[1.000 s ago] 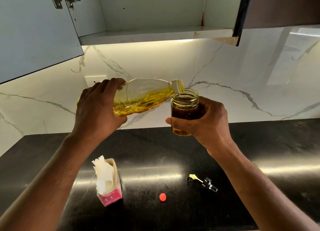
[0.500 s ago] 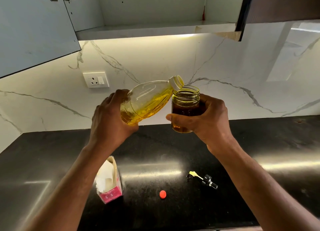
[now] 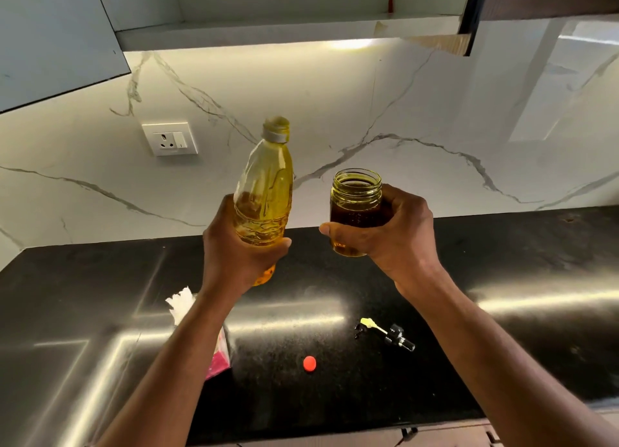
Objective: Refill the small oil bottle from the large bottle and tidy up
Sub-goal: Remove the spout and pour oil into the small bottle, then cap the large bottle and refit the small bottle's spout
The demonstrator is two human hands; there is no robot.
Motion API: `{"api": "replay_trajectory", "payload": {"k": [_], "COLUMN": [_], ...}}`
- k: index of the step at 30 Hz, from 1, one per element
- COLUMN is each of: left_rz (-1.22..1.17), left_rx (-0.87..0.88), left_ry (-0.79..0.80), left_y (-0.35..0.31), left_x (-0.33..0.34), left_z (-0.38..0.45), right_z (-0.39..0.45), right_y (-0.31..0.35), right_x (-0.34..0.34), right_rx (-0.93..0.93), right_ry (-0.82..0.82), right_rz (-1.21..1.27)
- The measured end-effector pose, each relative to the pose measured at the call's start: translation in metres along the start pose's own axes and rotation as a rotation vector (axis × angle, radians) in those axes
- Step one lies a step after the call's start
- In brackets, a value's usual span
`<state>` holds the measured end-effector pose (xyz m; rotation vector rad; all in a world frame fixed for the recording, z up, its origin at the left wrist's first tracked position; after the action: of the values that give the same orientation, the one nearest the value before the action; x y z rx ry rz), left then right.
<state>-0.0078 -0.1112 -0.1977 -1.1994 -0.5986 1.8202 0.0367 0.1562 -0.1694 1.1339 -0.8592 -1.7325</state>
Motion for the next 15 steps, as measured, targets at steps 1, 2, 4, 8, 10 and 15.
{"api": "replay_trajectory", "payload": {"k": [1,2,4,8,10,15], "left_rz": [-0.038,-0.071,-0.108,-0.175,-0.189,-0.242], "left_rx": [-0.016,-0.038,-0.08,-0.151,-0.181,-0.217], "left_ry": [0.0,-0.003,0.0,0.023,0.035,0.033], "left_y": [0.009,0.019,0.038,0.07,0.085,0.115], "left_x": [0.005,0.009,0.019,0.036,0.043,0.054], "left_z": [-0.002,-0.005,-0.01,-0.021,-0.029,-0.051], "right_z": [0.0,-0.001,-0.002,-0.007,-0.01,-0.022], "right_y": [-0.004,-0.01,-0.021,-0.042,-0.057,-0.091], "right_x": [0.002,0.004,0.01,0.022,0.029,0.041], "right_rx": [0.004,0.011,0.021,0.036,0.06,0.087], "right_ry": [-0.001,-0.003,-0.001,0.015,0.023,0.014], "right_rz": [0.007,0.015,0.033,0.01,0.012,-0.03]}}
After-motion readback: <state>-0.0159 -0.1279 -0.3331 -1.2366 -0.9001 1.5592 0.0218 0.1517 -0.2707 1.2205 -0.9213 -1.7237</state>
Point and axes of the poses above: each hand's wrist, its own z-axis towards the middle knuckle, its own x-axis out of the palm, y = z × x, the point moved 10 cm from there along z, towards the middle knuckle, and after that the axes turned 9 degrees about y, right-handed, at the moved point
